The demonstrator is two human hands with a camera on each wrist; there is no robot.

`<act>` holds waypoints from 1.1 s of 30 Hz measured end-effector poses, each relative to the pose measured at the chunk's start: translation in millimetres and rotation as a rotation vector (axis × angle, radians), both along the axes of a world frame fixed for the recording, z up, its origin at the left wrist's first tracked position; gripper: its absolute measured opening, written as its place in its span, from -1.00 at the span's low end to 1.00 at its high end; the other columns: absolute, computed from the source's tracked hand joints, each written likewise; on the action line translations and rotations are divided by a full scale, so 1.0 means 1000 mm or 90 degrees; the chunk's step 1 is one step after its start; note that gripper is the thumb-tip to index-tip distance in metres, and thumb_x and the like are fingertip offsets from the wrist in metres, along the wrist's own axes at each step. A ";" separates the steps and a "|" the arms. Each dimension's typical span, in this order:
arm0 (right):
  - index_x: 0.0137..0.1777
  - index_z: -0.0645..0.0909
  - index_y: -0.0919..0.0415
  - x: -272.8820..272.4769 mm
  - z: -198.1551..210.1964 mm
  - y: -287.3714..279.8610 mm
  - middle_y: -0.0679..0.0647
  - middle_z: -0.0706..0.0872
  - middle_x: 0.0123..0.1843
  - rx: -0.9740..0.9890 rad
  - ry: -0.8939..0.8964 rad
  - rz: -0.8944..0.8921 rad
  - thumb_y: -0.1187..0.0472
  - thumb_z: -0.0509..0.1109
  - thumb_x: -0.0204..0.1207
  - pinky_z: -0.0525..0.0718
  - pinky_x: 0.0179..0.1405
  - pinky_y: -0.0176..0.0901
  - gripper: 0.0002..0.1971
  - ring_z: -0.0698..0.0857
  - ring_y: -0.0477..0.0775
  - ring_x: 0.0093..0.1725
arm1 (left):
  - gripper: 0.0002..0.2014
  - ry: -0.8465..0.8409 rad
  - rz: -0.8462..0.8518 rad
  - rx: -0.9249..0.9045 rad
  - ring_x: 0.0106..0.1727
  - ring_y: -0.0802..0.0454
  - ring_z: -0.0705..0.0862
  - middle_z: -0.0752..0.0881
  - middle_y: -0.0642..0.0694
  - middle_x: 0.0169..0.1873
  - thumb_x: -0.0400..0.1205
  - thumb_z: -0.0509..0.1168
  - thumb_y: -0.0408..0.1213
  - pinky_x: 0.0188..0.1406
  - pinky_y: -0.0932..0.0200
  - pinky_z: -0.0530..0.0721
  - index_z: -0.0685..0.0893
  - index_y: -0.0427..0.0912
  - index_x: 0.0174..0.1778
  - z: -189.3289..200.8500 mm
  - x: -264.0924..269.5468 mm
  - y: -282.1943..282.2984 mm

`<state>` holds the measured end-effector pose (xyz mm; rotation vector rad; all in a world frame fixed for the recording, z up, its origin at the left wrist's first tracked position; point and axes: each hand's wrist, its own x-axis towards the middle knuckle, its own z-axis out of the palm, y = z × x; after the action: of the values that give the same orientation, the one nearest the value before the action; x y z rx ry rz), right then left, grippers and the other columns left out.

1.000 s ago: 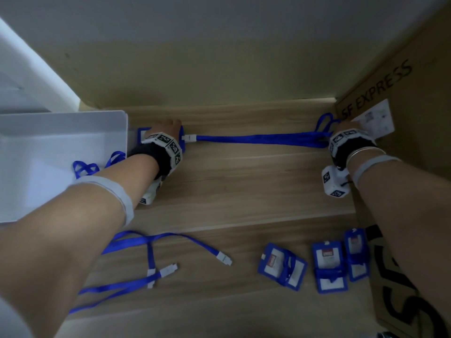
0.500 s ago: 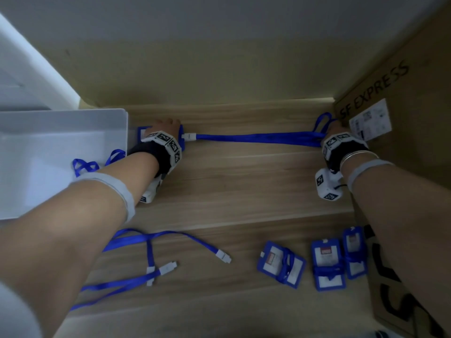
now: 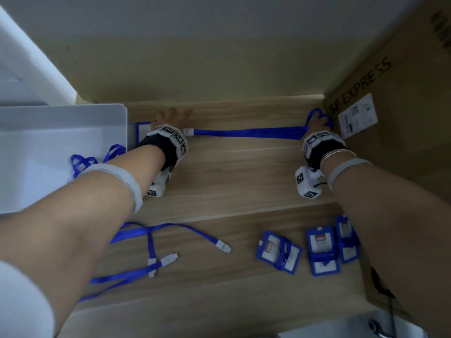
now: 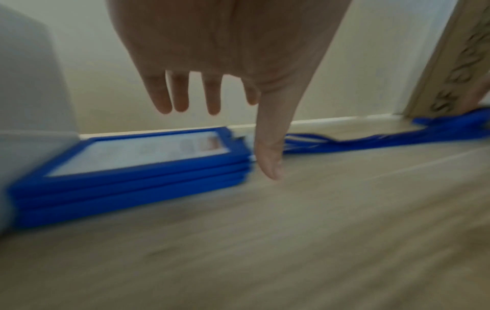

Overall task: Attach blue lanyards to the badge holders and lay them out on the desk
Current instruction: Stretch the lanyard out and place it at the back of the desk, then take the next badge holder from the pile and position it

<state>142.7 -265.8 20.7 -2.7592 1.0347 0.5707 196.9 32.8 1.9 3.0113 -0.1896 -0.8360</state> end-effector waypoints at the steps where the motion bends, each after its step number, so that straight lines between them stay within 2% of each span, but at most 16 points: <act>1: 0.63 -0.08 0.44 -0.001 0.002 0.003 0.44 0.13 0.61 -0.030 0.026 -0.002 0.30 0.26 0.61 0.46 0.41 0.19 -0.28 0.38 0.42 0.49 | -0.24 0.000 -0.002 -0.017 0.53 -0.38 0.22 0.22 -0.28 0.54 0.55 0.29 -0.44 0.43 -0.31 0.36 0.10 0.10 0.59 0.001 -0.004 -0.002; 4: 0.52 0.18 0.52 -0.005 0.009 0.010 0.45 0.33 0.50 -0.035 0.061 0.060 0.32 0.19 0.66 0.48 0.35 0.07 -0.50 0.45 0.37 0.43 | -0.20 -0.009 -0.019 -0.076 0.54 -0.39 0.17 0.18 -0.26 0.55 0.51 0.37 -0.43 0.41 -0.30 0.36 0.14 0.14 0.58 0.007 -0.015 -0.016; 6: 0.53 0.21 0.47 -0.016 0.019 0.020 0.42 0.36 0.50 -0.058 0.116 0.154 0.30 0.15 0.67 0.50 0.31 0.06 -0.53 0.46 0.38 0.43 | -0.20 0.005 -0.039 -0.082 0.53 -0.40 0.18 0.22 -0.28 0.52 0.47 0.41 -0.41 0.41 -0.31 0.38 0.18 0.08 0.57 0.012 -0.025 -0.023; 8: 0.49 0.33 0.37 -0.029 0.029 0.026 0.37 0.44 0.44 -0.034 0.091 0.185 0.30 0.10 0.68 0.49 0.24 -0.02 -0.61 0.49 0.34 0.40 | -0.25 0.015 -0.077 -0.051 0.51 -0.38 0.25 0.28 -0.30 0.49 0.48 0.41 -0.35 0.44 -0.25 0.38 0.23 -0.01 0.56 0.016 -0.033 -0.027; 9: 0.37 0.44 0.35 -0.035 0.036 0.031 0.35 0.51 0.31 -0.031 0.115 0.207 0.30 0.13 0.66 0.52 0.17 -0.09 -0.68 0.54 0.31 0.28 | -0.29 0.026 -0.104 -0.028 0.50 -0.36 0.29 0.31 -0.30 0.47 0.49 0.40 -0.32 0.46 -0.21 0.39 0.25 -0.05 0.55 0.018 -0.038 -0.030; 11: -0.08 0.56 0.34 -0.051 0.051 0.042 0.25 0.50 -0.08 -0.034 0.216 0.205 0.30 0.24 0.61 0.62 0.08 0.01 -0.88 0.55 0.23 0.02 | -0.37 0.052 -0.134 0.005 0.47 -0.33 0.37 0.34 -0.30 0.47 0.55 0.34 -0.26 0.43 -0.18 0.45 0.27 -0.09 0.54 0.024 -0.048 -0.034; 12: -0.29 0.50 0.31 -0.060 0.057 0.048 0.20 0.46 -0.21 -0.052 0.255 0.235 0.29 0.27 0.59 0.65 0.03 0.06 -0.78 0.55 0.22 -0.03 | -0.40 0.065 -0.146 0.014 0.46 -0.31 0.39 0.34 -0.30 0.48 0.59 0.30 -0.25 0.42 -0.17 0.46 0.27 -0.11 0.54 0.026 -0.054 -0.036; 14: -0.44 0.40 0.26 -0.080 0.065 0.058 0.16 0.44 -0.35 -0.076 0.310 0.294 0.26 0.31 0.59 0.64 -0.10 0.09 -0.65 0.58 0.19 -0.15 | -0.46 0.101 -0.161 0.006 0.45 -0.27 0.43 0.36 -0.31 0.47 0.62 0.25 -0.30 0.41 -0.16 0.48 0.27 -0.15 0.53 0.027 -0.067 -0.038; 19: -0.26 0.57 0.33 -0.125 0.057 0.071 0.14 0.52 -0.35 -0.102 0.398 0.363 0.29 0.31 0.57 0.53 -0.12 -0.05 -0.82 0.53 0.11 -0.31 | -0.46 0.144 -0.181 -0.014 0.41 -0.34 0.44 0.38 -0.30 0.42 0.57 0.31 -0.33 0.38 -0.24 0.50 0.33 -0.14 0.48 0.020 -0.106 -0.041; 21: 0.01 0.65 0.29 -0.139 0.051 0.074 0.19 0.65 -0.13 -0.099 0.420 0.371 0.31 0.32 0.56 0.50 -0.09 -0.09 -0.89 0.56 0.15 -0.19 | -0.53 0.148 -0.191 -0.031 0.42 -0.26 0.48 0.43 -0.30 0.43 0.63 0.24 -0.39 0.43 -0.12 0.49 0.39 -0.22 0.48 0.017 -0.121 -0.043; 22: 0.21 0.64 0.26 -0.145 0.043 0.074 0.22 0.69 0.07 -0.086 0.432 0.369 0.31 0.33 0.55 0.51 -0.09 -0.10 -0.75 0.61 0.20 -0.06 | -0.57 0.148 -0.199 -0.040 0.43 -0.22 0.48 0.46 -0.29 0.44 0.65 0.20 -0.40 0.43 -0.05 0.47 0.41 -0.25 0.47 0.015 -0.128 -0.044; 24: 0.34 0.60 0.18 -0.153 0.026 0.072 0.18 0.68 0.28 -0.071 0.447 0.368 0.25 0.38 0.51 0.59 -0.08 -0.11 -0.63 0.67 0.24 0.14 | -0.58 0.160 -0.218 -0.063 0.46 -0.19 0.46 0.44 -0.28 0.46 0.66 0.19 -0.40 0.42 -0.01 0.43 0.40 -0.26 0.47 0.008 -0.139 -0.045; 27: 0.29 0.64 0.00 -0.151 -0.020 0.062 0.09 0.72 0.27 -0.015 0.478 0.383 0.07 0.44 0.38 0.76 0.04 0.05 -0.56 0.73 0.20 0.15 | -0.55 0.188 -0.226 -0.078 0.44 -0.18 0.47 0.44 -0.26 0.46 0.63 0.23 -0.40 0.41 -0.01 0.46 0.40 -0.22 0.47 0.003 -0.154 -0.043; 30: 0.23 0.64 -0.05 -0.135 -0.113 0.021 0.06 0.74 0.21 0.029 0.482 0.372 -0.22 0.41 0.15 0.74 -0.01 0.12 -0.40 0.74 0.23 0.11 | -0.51 0.207 -0.245 -0.076 0.48 -0.17 0.43 0.39 -0.23 0.50 0.64 0.22 -0.38 0.44 0.01 0.43 0.33 -0.21 0.51 0.001 -0.164 -0.043; 32: 0.19 0.67 -0.02 -0.143 -0.099 0.037 0.05 0.77 0.16 0.042 0.503 0.361 -0.36 0.45 -0.09 0.75 -0.01 0.10 -0.22 0.75 0.15 0.07 | -0.57 0.228 -0.239 -0.089 0.45 -0.18 0.46 0.41 -0.25 0.47 0.67 0.15 -0.41 0.41 0.03 0.44 0.36 -0.23 0.49 0.003 -0.169 -0.044; 33: 0.15 0.69 0.07 -0.148 -0.087 0.044 0.08 0.79 0.11 0.051 0.502 0.333 -0.35 0.48 -0.01 0.75 -0.02 0.05 -0.26 0.75 0.12 0.01 | -0.60 0.243 -0.234 -0.096 0.42 -0.18 0.49 0.43 -0.25 0.46 0.68 0.12 -0.42 0.39 0.03 0.45 0.39 -0.24 0.47 0.004 -0.171 -0.045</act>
<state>-4.9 -221.8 -66.5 -2.7428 0.3133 1.8145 25.9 -11.7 6.2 2.6466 -0.7704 -1.3321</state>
